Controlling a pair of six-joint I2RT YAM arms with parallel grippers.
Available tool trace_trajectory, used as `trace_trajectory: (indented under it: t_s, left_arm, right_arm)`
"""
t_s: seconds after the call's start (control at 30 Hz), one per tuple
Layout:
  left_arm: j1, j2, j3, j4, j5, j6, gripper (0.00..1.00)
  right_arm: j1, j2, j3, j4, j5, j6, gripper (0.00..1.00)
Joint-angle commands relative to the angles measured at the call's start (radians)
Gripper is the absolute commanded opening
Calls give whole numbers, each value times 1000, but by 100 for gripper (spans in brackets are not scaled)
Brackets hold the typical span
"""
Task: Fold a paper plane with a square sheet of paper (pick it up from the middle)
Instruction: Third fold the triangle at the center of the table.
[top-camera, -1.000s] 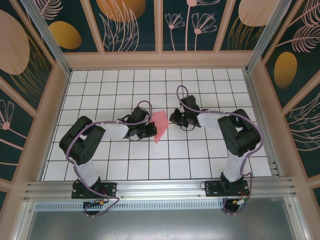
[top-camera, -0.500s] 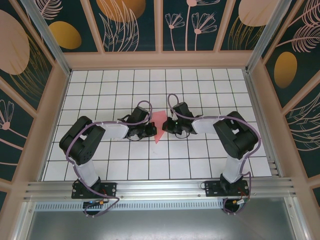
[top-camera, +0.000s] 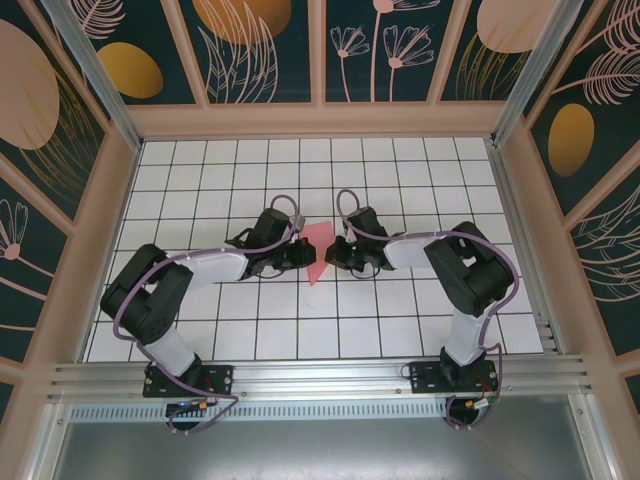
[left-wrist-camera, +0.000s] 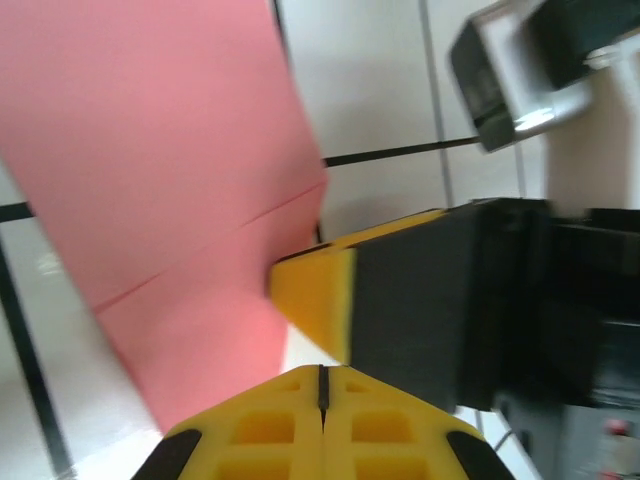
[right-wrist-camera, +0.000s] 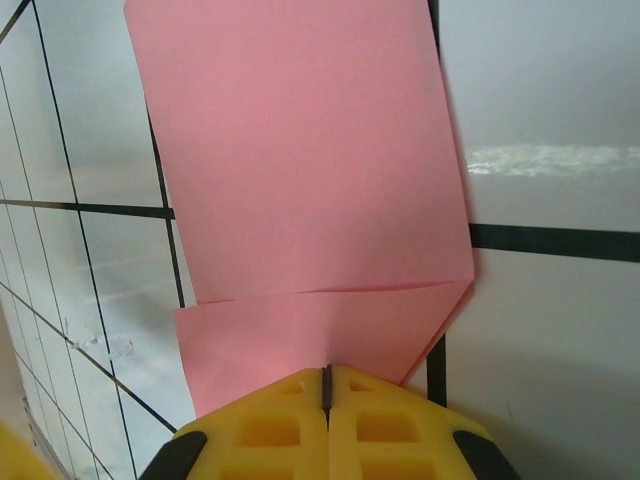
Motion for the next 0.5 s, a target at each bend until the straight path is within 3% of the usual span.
trace_trajectory:
  t_s: [0.0, 0.47]
  left_arm:
    - [-10, -4, -25, 43, 31, -27, 6]
    - [-39, 116, -29, 22, 31, -37, 4]
  right_arm:
    - [-4, 44, -30, -54, 41, 25, 0]
    - [-5, 56, -30, -76, 42, 49, 0]
